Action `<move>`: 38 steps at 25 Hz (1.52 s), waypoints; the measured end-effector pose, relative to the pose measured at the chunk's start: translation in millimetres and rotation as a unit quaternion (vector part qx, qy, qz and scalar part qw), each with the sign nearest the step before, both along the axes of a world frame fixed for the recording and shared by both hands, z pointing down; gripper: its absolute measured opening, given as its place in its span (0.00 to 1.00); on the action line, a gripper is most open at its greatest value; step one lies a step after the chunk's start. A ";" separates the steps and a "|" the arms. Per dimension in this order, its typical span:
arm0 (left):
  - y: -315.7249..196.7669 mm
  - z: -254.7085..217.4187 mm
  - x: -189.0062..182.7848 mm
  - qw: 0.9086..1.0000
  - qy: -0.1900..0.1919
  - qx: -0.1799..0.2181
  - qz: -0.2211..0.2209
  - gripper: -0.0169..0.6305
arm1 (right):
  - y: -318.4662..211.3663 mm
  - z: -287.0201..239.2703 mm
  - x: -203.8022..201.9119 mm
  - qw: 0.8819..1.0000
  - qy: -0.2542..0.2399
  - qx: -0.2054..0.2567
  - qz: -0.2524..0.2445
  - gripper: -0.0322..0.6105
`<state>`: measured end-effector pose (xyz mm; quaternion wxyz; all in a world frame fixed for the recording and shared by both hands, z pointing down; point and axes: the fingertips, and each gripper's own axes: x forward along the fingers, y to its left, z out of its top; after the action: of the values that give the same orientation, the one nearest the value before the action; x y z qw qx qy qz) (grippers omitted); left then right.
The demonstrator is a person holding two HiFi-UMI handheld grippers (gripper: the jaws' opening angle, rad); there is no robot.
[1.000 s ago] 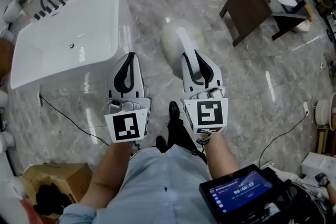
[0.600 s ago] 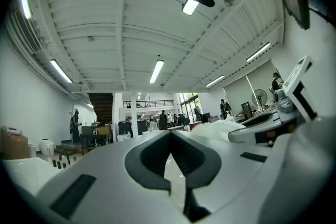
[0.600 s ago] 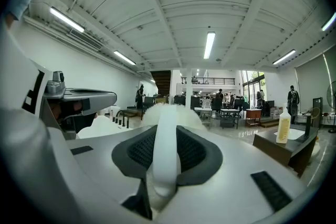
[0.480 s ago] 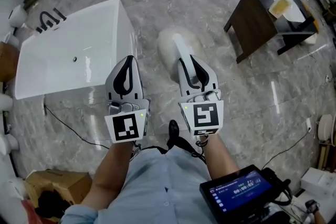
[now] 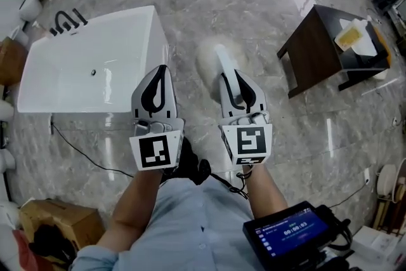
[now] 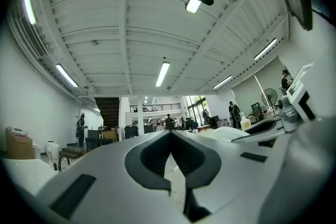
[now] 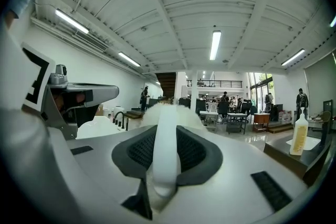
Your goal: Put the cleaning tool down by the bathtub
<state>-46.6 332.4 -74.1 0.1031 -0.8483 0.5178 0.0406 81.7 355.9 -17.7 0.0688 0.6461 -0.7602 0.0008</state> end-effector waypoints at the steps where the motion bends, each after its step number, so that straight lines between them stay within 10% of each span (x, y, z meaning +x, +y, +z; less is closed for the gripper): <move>1: -6.5 2.6 -0.3 1.000 0.000 -0.003 -0.003 0.05 | -7.5 1.9 0.2 1.000 -0.001 -0.001 -0.002 0.21; 38: -345.0 44.3 29.5 0.998 -0.042 -0.014 -0.044 0.05 | -353.0 34.4 40.6 0.999 -0.010 -0.021 -0.034 0.21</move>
<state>-17.1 -12.5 -29.8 0.1146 -0.8269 0.5505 -0.0072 122.3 2.8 16.7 0.0752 0.6184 -0.7820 0.0208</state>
